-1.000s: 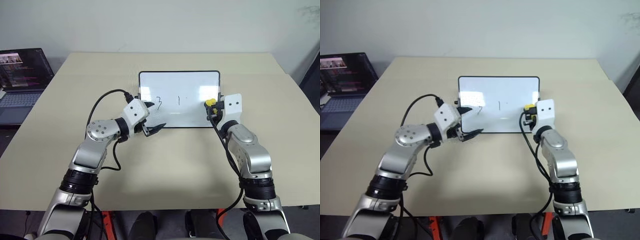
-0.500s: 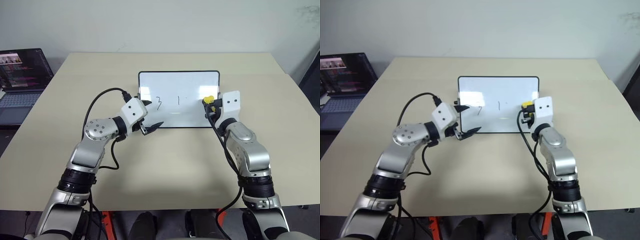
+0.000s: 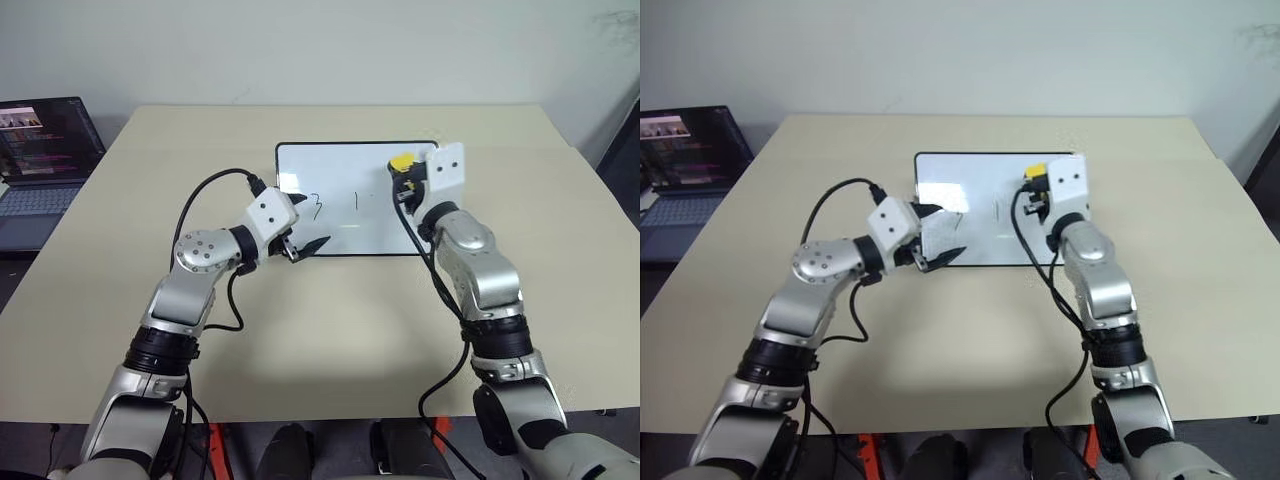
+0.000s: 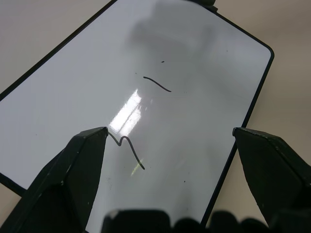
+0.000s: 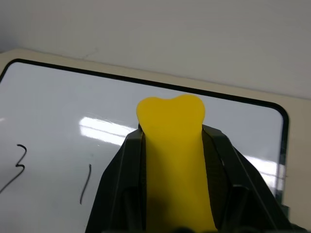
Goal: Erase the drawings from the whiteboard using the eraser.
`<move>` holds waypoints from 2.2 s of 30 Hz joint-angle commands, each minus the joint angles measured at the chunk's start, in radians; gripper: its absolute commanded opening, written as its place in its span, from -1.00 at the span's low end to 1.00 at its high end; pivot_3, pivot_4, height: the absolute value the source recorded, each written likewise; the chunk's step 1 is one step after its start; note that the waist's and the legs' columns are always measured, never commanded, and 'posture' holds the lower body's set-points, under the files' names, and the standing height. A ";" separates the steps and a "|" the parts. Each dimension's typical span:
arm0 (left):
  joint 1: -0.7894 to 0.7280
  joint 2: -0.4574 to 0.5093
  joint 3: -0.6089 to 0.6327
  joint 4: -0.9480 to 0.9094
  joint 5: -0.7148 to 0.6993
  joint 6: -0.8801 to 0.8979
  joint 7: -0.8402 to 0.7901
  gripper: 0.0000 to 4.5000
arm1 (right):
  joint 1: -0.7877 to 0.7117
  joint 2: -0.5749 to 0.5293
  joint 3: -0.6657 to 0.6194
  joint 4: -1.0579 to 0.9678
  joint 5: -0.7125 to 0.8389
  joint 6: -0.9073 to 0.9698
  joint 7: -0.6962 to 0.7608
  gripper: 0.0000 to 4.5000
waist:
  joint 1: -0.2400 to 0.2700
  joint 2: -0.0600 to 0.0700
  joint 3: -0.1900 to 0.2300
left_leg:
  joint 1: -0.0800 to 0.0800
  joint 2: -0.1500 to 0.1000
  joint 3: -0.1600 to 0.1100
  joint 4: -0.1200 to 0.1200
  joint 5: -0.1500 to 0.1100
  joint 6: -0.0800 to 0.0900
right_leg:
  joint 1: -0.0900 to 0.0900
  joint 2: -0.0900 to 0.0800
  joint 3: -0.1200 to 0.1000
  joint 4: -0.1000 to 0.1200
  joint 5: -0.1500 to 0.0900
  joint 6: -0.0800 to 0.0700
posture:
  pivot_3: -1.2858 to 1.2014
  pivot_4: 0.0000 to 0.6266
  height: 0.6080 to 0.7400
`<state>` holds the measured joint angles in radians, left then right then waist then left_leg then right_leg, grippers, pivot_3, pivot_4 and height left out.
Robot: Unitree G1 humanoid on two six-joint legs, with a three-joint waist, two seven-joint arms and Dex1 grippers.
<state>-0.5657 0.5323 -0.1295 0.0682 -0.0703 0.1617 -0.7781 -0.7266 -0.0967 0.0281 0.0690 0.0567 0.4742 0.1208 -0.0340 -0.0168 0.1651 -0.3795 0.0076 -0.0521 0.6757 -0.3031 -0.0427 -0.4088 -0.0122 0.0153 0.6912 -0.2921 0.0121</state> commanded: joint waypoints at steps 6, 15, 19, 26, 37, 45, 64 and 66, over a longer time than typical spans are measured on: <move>0.000 0.017 0.017 -0.030 0.009 -0.015 0.002 1.00 | -0.142 0.059 0.023 0.153 -0.019 -0.154 -0.008 -0.47 | 0.001 0.000 0.000 | -0.001 0.000 0.000 0.000 0.000 0.000 | -0.001 0.000 0.000 0.001 0.000 0.000 | 0.03 -0.52 1.00; 0.040 0.044 0.033 -0.070 0.013 -0.001 0.016 1.00 | -0.222 0.065 0.022 0.297 -0.027 -0.242 -0.001 -0.47 | 0.001 0.000 0.000 | -0.001 0.000 0.000 0.000 0.000 0.000 | -0.002 0.000 0.000 0.001 0.000 0.000 | 0.03 -0.52 1.00; 0.038 0.039 0.031 -0.078 0.015 0.004 0.020 1.00 | -0.256 0.050 0.040 0.408 -0.064 -0.305 0.009 -0.47 | 0.001 0.000 0.000 | -0.001 0.000 0.000 0.000 0.000 0.000 | -0.002 0.000 0.000 0.001 0.000 0.000 | 0.03 -0.52 1.00; 0.029 0.040 0.032 -0.083 0.012 0.006 0.016 1.00 | -0.226 0.011 0.044 0.520 -0.106 -0.340 0.017 -0.47 | 0.001 0.000 0.000 | -0.001 0.000 0.001 0.000 0.000 0.000 | -0.002 -0.001 0.000 0.001 0.000 0.000 | 0.03 -0.52 1.00; 0.034 0.046 0.035 -0.102 0.009 0.018 0.011 1.00 | 0.024 -0.008 0.095 0.261 -0.139 -0.224 0.067 -0.47 | 0.002 0.000 0.000 | -0.001 0.000 0.001 0.001 0.000 0.000 | -0.002 -0.001 0.001 0.004 0.000 0.000 | 0.03 -0.52 1.00; 0.053 0.051 0.036 -0.123 0.006 0.031 0.007 1.00 | 0.156 -0.028 0.140 0.146 -0.161 -0.160 0.113 -0.47 | 0.001 0.000 0.000 | 0.002 0.000 0.001 0.002 0.000 0.000 | 0.000 0.000 0.001 0.005 0.000 0.000 | 0.03 -0.52 1.00; 0.086 0.053 0.048 -0.153 0.010 0.048 0.033 1.00 | 0.058 0.029 0.080 0.036 -0.090 -0.294 0.095 -0.47 | 0.000 0.000 0.000 | 0.001 0.000 0.000 0.001 0.000 0.000 | -0.001 0.000 0.001 0.005 0.000 0.000 | 0.03 -0.52 1.00; 0.083 0.052 0.047 -0.149 0.010 0.047 0.035 1.00 | 0.019 0.043 0.079 0.102 -0.097 -0.335 0.083 -0.47 | 0.001 0.000 0.000 | 0.001 0.000 0.000 0.001 0.000 0.000 | -0.001 0.000 0.000 0.005 0.000 0.000 | 0.03 -0.52 1.00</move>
<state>-0.4688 0.5749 -0.1092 -0.0463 -0.0597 0.2155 -0.7527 -0.6866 -0.0613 0.1161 0.1399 -0.0499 0.1897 0.2146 -0.0333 -0.0170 0.1652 -0.3784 0.0078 -0.0517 0.6766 -0.3030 -0.0427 -0.4100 -0.0123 0.0157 0.6958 -0.2922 0.0121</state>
